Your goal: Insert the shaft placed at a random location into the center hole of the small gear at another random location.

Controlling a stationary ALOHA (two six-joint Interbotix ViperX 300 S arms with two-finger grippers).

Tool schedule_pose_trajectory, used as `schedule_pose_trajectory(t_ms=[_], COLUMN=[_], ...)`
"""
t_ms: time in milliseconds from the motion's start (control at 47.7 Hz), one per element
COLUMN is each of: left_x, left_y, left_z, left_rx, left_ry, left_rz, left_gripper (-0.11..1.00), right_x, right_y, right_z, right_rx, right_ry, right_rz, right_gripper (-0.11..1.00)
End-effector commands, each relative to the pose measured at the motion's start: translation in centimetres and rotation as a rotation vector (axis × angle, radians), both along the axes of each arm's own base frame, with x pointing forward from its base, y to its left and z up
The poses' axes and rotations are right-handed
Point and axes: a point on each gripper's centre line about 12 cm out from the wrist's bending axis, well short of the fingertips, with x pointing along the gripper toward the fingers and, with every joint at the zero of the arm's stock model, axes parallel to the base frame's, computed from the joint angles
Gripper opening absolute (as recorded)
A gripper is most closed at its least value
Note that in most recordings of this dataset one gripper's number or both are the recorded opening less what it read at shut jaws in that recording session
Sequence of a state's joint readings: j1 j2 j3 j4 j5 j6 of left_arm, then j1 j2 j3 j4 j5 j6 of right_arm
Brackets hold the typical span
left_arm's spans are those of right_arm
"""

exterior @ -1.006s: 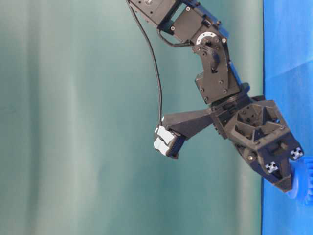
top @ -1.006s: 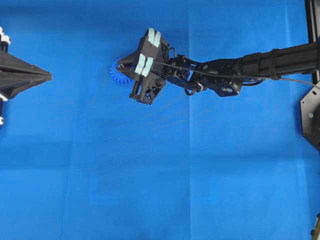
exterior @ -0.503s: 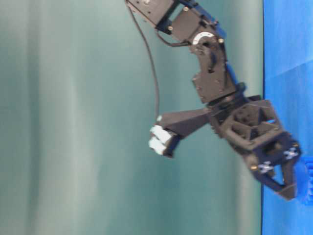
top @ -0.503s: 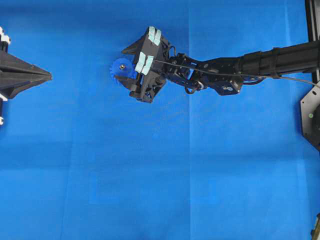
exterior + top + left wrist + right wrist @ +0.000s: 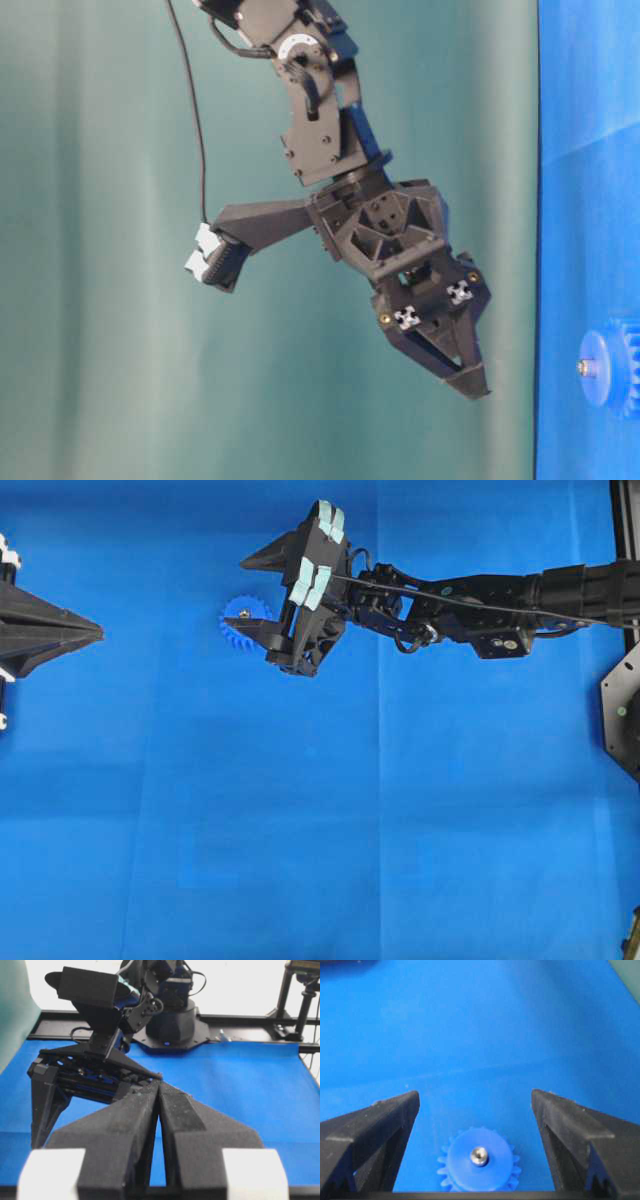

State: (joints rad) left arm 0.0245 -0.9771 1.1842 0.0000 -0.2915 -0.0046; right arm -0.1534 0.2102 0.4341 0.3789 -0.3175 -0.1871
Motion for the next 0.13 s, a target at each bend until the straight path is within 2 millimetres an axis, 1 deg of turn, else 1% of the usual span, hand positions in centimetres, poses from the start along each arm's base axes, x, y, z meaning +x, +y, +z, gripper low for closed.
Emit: schedule_pose_trajectory(t_ms=[0, 105], left_x=[0.09, 0.09], left_y=[0.00, 0.00], left_z=[0.39, 0.39], left_rx=[0.002, 0.000], left_ry=[-0.012, -0.012], left_rz=[0.000, 0.000], left_gripper=[0.00, 0.00], right_x=[-0.11, -0.15], right_y=[0.51, 0.70], right_z=[2.24, 2.34], right_rx=[-0.003, 0.002], right_ry=[-0.041, -0.036], right_rz=[0.013, 0.018], right_gripper=[0.81, 0.81])
